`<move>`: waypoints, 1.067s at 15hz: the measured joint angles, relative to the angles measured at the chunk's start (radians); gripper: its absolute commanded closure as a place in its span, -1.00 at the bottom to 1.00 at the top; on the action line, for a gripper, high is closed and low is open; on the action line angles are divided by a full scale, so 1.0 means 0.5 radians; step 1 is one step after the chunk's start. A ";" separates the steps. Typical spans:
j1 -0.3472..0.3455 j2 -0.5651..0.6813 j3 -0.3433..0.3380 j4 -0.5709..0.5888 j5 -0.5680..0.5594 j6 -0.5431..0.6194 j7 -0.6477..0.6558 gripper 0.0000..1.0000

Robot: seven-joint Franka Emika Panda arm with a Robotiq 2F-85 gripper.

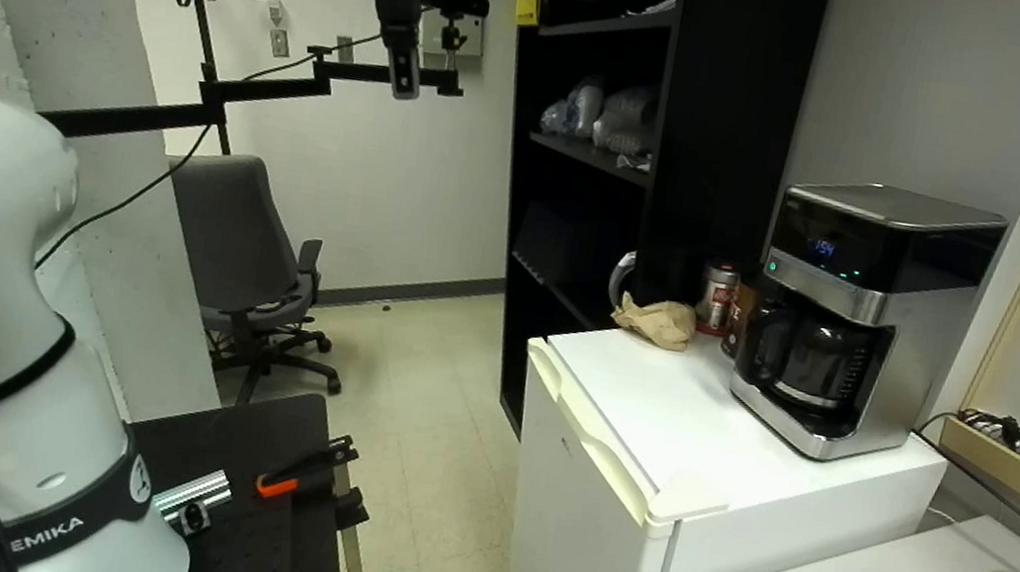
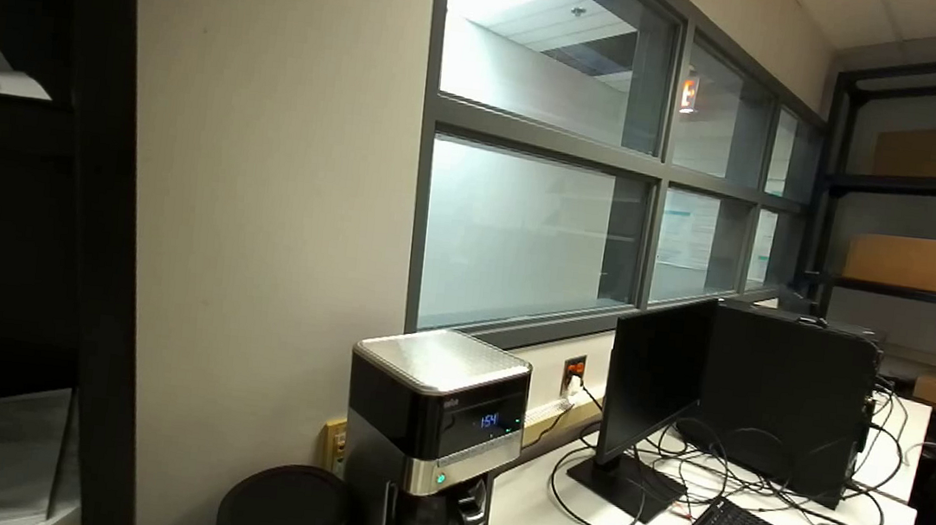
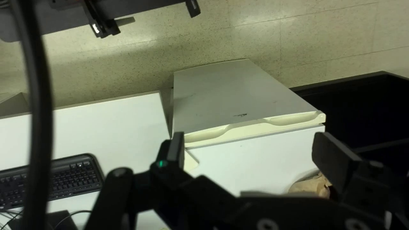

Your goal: Press a button on the right side of the coffee machine

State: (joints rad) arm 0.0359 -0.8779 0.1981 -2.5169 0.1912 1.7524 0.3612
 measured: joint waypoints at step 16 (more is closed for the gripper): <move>-0.286 1.189 -0.257 0.151 -0.756 1.319 -0.295 0.12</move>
State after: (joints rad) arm -0.1070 -0.2831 0.0696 -2.4416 -0.1868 2.4121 0.2135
